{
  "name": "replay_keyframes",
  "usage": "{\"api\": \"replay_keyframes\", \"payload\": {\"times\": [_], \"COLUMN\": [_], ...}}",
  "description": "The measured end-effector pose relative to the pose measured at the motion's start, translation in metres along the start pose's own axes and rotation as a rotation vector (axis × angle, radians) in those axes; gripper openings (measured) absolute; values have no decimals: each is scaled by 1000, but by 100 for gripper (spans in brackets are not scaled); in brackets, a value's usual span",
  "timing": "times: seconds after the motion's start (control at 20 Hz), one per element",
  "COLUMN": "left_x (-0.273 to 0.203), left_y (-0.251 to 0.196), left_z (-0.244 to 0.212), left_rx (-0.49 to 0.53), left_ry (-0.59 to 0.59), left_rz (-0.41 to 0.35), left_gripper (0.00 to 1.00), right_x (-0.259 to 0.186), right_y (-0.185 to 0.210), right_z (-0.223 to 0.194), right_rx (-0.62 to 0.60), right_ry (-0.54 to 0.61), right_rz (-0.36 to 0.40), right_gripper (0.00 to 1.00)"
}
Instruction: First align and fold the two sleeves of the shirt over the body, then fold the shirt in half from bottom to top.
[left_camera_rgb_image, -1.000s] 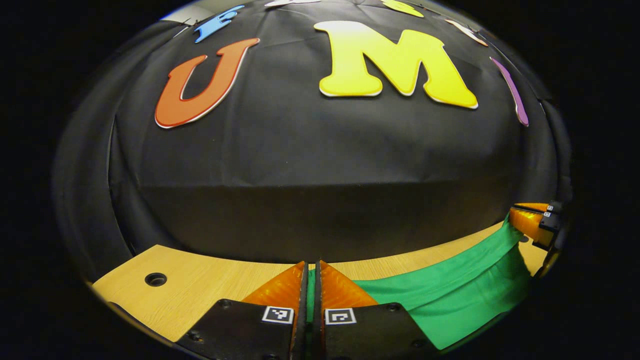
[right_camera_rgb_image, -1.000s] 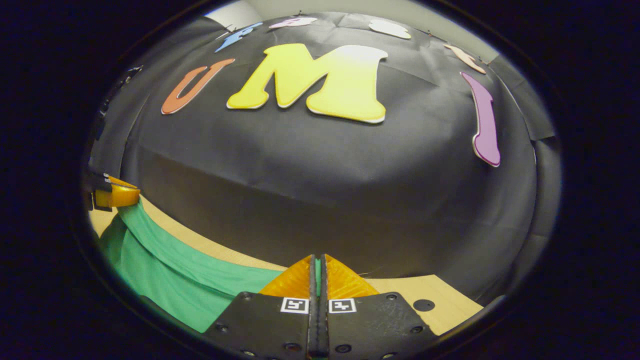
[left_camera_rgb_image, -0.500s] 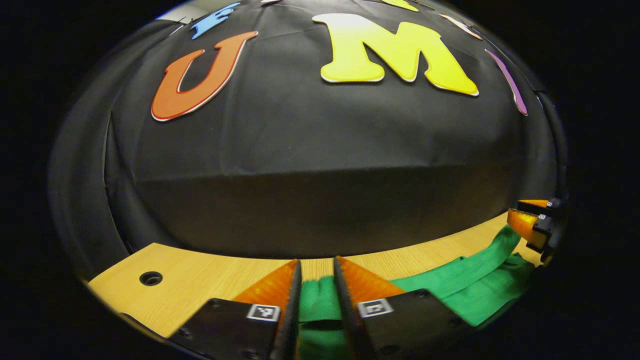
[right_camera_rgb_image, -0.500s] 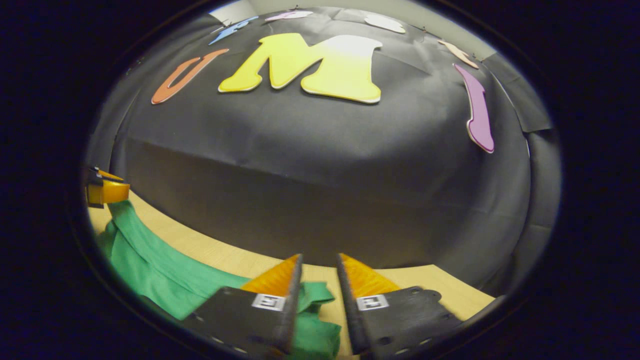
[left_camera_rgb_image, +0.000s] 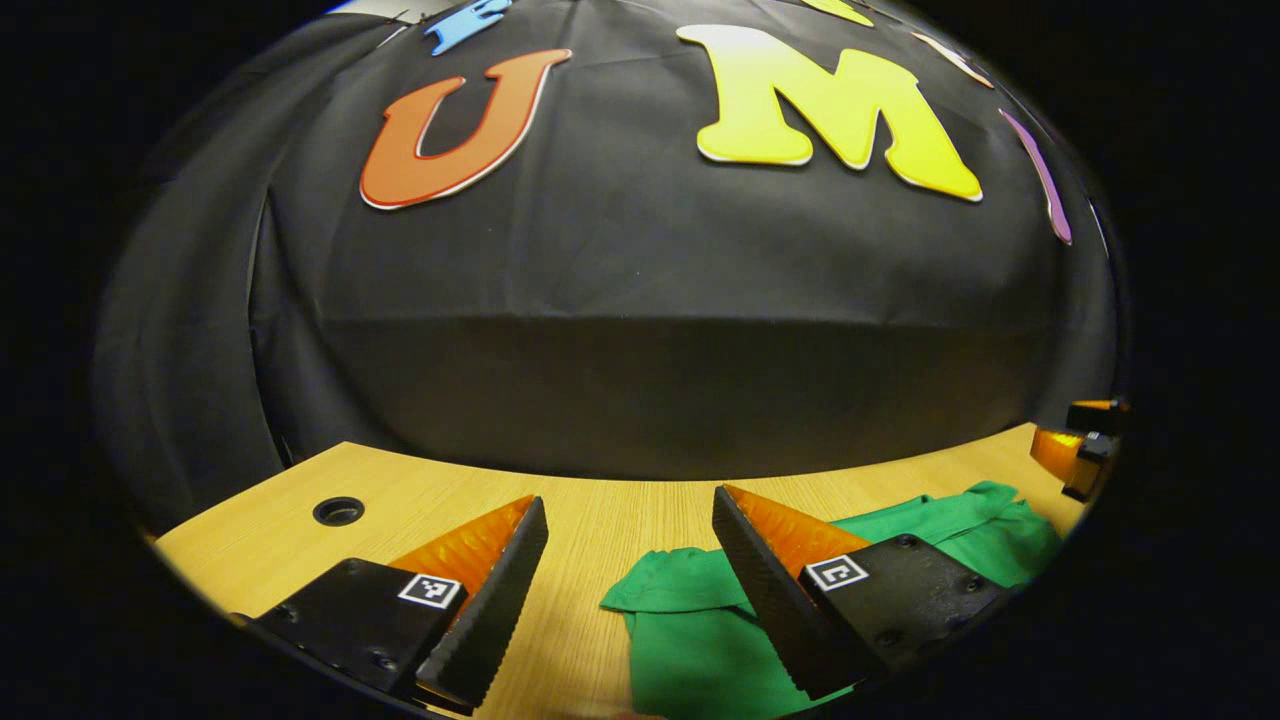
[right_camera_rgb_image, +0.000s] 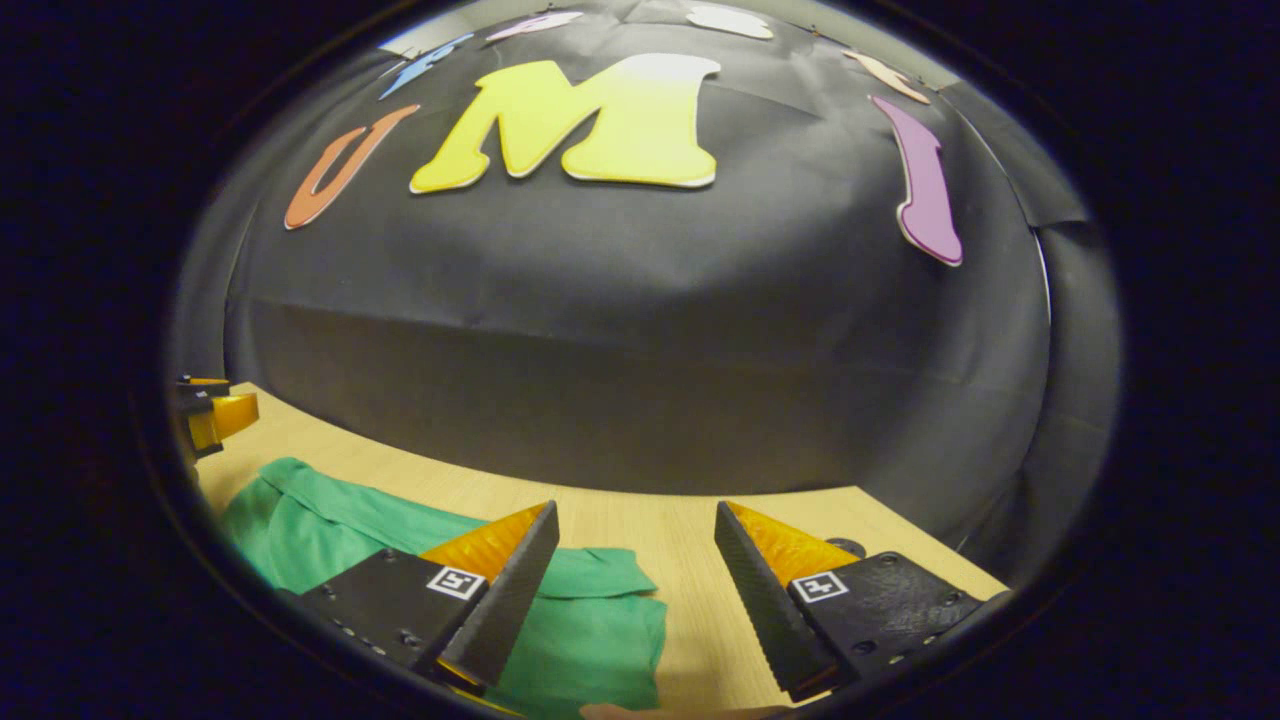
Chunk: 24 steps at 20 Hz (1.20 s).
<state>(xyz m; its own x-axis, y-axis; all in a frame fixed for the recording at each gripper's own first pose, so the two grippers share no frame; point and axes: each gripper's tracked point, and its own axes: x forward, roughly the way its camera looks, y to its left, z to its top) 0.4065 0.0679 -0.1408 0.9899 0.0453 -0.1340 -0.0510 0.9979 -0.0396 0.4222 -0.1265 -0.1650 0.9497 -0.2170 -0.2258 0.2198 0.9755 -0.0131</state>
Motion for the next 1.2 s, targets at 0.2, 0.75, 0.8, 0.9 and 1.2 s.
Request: {"api": "replay_keyframes", "payload": {"times": [0.2, 0.75, 0.8, 0.9, 1.2], "left_x": [-33, -172, -187, -219, -325], "left_y": [1, -19, -22, -31, -37], "left_z": [2, 21, 26, 36, 41], "left_rx": [36, -20, -30, -30, 5], "left_ry": [-19, -30, -40, -39, -23], "left_rz": [41, 18, 8, -14, -16], "left_gripper": [100, 100, 100, 100, 100], "right_x": [-29, -172, -186, -218, -317], "right_y": [-13, -14, -16, -17, -40], "right_z": [0, 50, 56, 67, 78], "right_rx": [-18, -49, -53, -44, 54], "right_ry": [19, -94, -110, -139, -182], "right_rz": [-24, 66, 65, 78, 89], "right_gripper": [95, 95, 95, 95, 93]}}
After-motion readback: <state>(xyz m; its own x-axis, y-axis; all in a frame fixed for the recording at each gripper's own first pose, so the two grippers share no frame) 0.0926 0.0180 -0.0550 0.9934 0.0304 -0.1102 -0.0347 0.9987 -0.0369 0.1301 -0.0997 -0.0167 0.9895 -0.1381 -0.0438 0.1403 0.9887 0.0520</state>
